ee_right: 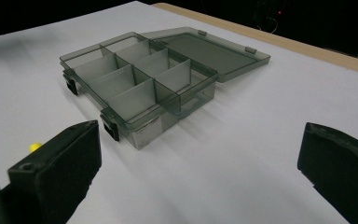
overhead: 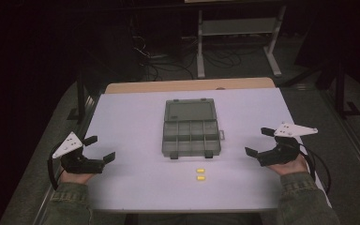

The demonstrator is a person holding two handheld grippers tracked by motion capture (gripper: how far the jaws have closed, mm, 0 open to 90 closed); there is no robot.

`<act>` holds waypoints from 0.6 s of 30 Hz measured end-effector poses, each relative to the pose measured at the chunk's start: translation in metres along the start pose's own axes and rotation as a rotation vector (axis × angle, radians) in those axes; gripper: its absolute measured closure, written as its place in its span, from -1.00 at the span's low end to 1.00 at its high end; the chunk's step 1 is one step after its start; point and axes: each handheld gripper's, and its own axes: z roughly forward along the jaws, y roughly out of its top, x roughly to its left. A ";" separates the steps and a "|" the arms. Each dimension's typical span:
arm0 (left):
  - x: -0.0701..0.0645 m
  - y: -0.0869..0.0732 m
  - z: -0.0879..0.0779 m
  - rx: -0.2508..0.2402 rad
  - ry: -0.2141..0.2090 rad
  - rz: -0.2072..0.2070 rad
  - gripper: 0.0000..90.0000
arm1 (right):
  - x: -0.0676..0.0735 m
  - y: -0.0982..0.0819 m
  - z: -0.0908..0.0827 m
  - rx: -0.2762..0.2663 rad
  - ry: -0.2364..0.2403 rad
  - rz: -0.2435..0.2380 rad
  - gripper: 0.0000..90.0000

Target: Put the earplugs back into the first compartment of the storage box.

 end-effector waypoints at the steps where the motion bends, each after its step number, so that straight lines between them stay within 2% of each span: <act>1: 0.000 0.000 0.000 0.004 0.001 -0.001 -1.00 | 0.000 0.000 0.000 0.002 0.000 0.000 -1.00; 9: -0.004 0.000 -0.001 0.027 0.000 -0.004 -1.00 | 0.000 0.000 -0.003 -0.007 -0.017 -0.003 -1.00; 12: -0.007 0.003 0.002 0.048 -0.007 0.016 -1.00 | -0.001 0.000 -0.005 -0.012 -0.020 0.004 -1.00; 13: -0.011 0.006 0.005 0.062 -0.020 0.039 -1.00 | -0.002 0.000 -0.006 -0.014 -0.023 0.010 -1.00; 18: -0.021 0.017 0.010 0.074 -0.047 0.088 -1.00 | -0.001 0.000 -0.005 -0.011 -0.014 0.009 -1.00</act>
